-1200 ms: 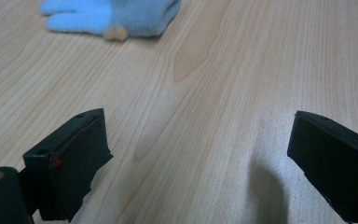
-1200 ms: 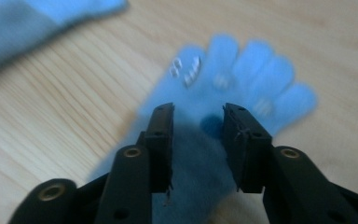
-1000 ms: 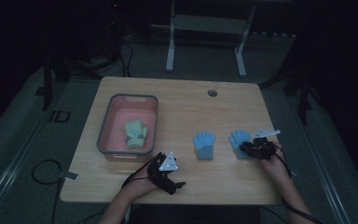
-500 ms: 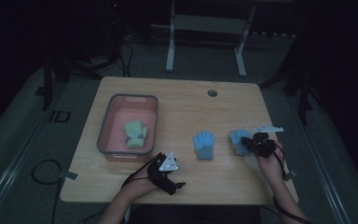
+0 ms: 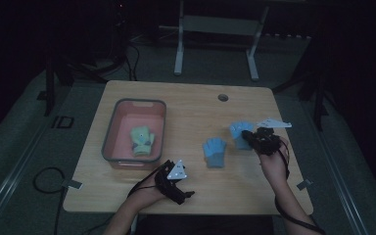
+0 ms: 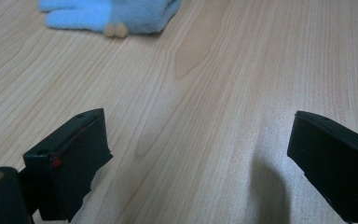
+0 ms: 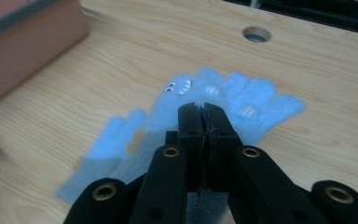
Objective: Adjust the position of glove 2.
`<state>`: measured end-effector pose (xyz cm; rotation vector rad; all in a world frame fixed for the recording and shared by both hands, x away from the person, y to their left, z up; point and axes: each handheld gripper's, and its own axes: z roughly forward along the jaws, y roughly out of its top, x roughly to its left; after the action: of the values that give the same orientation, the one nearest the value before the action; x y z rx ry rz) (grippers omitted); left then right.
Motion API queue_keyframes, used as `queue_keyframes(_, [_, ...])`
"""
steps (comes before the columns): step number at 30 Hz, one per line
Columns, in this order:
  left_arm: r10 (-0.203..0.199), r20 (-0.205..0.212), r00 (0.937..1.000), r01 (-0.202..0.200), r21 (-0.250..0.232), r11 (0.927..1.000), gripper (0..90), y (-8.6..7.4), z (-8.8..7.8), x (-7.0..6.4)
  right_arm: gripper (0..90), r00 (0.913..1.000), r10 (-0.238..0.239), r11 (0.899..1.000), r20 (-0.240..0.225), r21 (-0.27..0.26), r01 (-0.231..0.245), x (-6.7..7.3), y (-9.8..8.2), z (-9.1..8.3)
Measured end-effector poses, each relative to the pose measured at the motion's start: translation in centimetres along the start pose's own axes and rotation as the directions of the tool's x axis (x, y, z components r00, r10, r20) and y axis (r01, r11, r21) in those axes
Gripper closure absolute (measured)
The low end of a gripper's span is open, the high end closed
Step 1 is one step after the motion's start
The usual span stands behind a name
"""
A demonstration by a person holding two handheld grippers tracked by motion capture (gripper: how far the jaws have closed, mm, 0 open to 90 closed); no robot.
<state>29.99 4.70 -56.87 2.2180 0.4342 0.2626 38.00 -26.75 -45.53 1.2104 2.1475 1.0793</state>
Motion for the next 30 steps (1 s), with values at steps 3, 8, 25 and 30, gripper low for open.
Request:
queue_keyframes(3, [0.004,-0.001,1.0,-0.004,0.006,1.0,5.5,0.0,0.0,0.0,87.0,0.9998,0.002,1.0,-0.019,-0.007,-0.002,1.1,0.4,0.5])
queue_keyframes(8, [0.004,0.0,1.0,-0.004,0.003,1.0,5.5,0.0,0.0,0.0,87.0,0.9984,-0.01,1.0,-0.056,-0.009,0.01,3.1,0.7,1.4])
queue_keyframes(25, [0.003,0.003,1.0,-0.003,0.001,1.0,5.5,0.0,0.0,0.0,86.8,0.9949,0.011,0.999,-0.1,0.053,-0.006,5.4,-1.3,4.4])
queue_keyframes(30, [0.001,0.004,1.0,-0.001,0.001,1.0,5.5,0.0,0.0,0.0,86.7,0.9943,0.022,0.996,-0.104,0.084,-0.013,5.5,-2.3,5.4])
